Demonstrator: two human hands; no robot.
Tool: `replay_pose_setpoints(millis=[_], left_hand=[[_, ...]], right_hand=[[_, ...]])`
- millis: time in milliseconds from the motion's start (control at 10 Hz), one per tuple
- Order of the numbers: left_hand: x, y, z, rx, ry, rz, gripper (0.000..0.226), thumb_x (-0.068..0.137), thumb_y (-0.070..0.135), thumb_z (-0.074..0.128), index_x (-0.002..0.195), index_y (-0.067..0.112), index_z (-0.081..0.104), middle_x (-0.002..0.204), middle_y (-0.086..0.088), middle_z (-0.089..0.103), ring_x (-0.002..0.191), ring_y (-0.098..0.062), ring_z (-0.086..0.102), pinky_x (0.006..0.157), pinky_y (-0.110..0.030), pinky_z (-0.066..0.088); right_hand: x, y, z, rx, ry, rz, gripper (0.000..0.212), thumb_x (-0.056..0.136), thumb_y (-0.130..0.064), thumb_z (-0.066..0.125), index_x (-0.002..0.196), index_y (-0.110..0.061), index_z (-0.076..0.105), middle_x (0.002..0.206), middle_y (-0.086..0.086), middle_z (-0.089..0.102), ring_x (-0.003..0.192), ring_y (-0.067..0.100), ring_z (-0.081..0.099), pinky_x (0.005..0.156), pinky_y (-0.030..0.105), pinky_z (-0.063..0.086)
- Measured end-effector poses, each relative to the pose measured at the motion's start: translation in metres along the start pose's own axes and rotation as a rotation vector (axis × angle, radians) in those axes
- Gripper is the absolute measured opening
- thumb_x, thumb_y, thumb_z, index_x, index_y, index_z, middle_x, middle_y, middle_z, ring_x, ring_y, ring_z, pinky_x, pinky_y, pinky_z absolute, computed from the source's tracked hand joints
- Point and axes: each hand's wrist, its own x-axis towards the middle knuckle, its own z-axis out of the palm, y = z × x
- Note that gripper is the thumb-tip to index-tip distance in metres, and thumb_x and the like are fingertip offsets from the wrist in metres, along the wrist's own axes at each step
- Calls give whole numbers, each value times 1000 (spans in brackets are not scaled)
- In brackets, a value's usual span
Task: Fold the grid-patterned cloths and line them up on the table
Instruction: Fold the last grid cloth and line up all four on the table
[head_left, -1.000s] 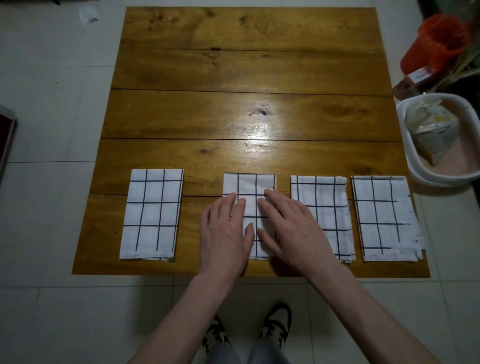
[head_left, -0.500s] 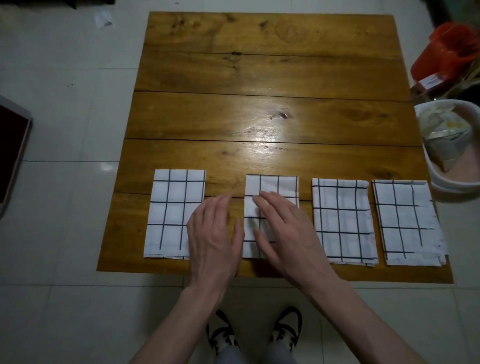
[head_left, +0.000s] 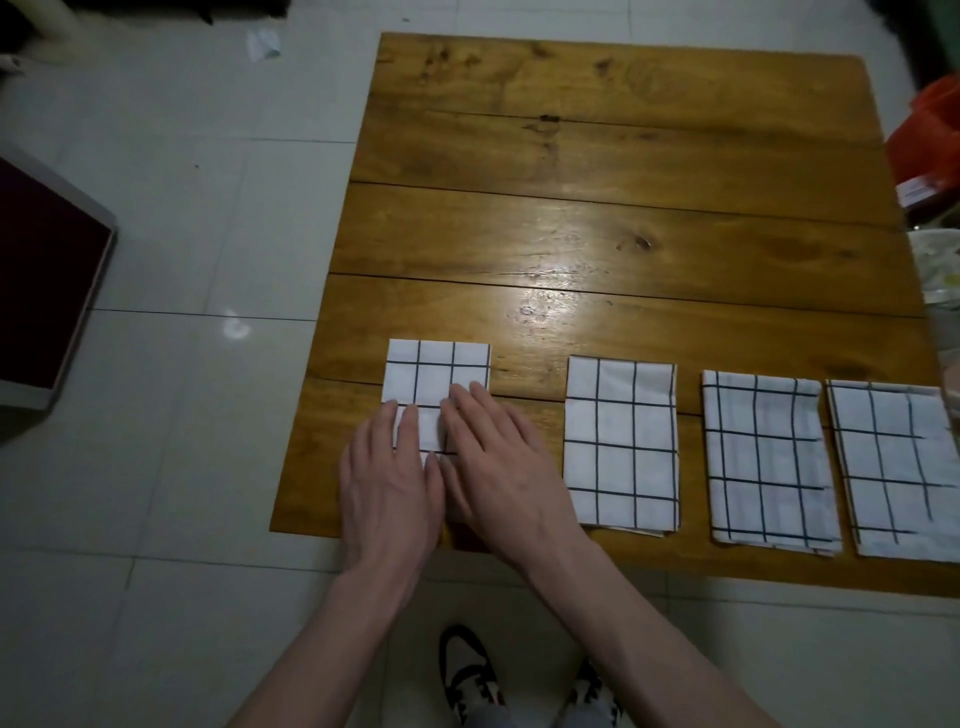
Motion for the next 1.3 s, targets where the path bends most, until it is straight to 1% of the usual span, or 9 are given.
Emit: replay_pose_setpoints(millis=[100,200,300,500,600,700,800,1000,1300], left_hand=[[-1,0,-1,-11,-8,9,53,96,26,64,144,6,53,149,-19,52,135,-37,51,108,-52,48],[-3,1,-2,-7,-25,37,55,97,30,62,146,7,51,150,-18,51,136,-35,51,108,-51,49],[-4,0,0,12,-37,76,56,97,32,61,147,8,51,150,-18,51,136,-35,52,107,-52,50],[-8,4,2,15,-41,119,57,93,32,66,144,9,55,145,-17,55,130,-34,55,103,-50,51],[-8,10,1,-2,-42,128,57,94,33,64,145,10,54,147,-16,53,133,-33,53,104,-49,50],[-5,12,1,-5,-54,143,57,97,36,57,148,11,51,151,-15,50,137,-31,49,109,-48,47],[-2,12,3,-11,-53,147,56,98,36,55,148,11,50,151,-15,50,138,-32,49,110,-48,44],[-5,11,5,-22,-53,138,57,98,37,50,149,11,50,152,-15,50,139,-32,48,111,-49,45],[-5,10,8,-35,-51,125,57,99,37,52,149,11,49,153,-15,49,140,-32,47,112,-49,45]], right_hand=[[-2,3,11,-42,-33,-25,56,109,-35,41,159,-10,36,167,8,33,155,22,29,125,42,19],[-10,12,16,-84,-65,-31,59,109,-34,39,162,-11,29,170,7,26,157,21,24,127,45,21],[-15,17,13,-100,-103,-22,61,109,-40,24,163,-13,26,171,5,23,158,20,19,127,48,21],[-24,31,2,-144,-130,-33,63,106,-45,24,161,-17,32,169,2,29,156,21,26,125,48,22],[-23,42,-3,-164,-143,-31,63,105,-48,27,162,-21,30,170,-1,28,157,21,24,126,50,18],[-21,49,-5,-157,-156,-27,63,106,-51,30,163,-23,27,170,-2,25,158,22,21,128,50,16],[-20,51,-4,-155,-162,-27,63,107,-50,30,163,-22,26,171,-1,24,158,22,21,128,50,17],[-20,52,-1,-144,-169,-20,63,107,-50,30,164,-22,23,171,0,22,159,23,19,128,51,19],[-19,52,-1,-129,-147,-39,63,106,-49,28,163,-22,24,171,0,23,158,23,19,127,50,21]])
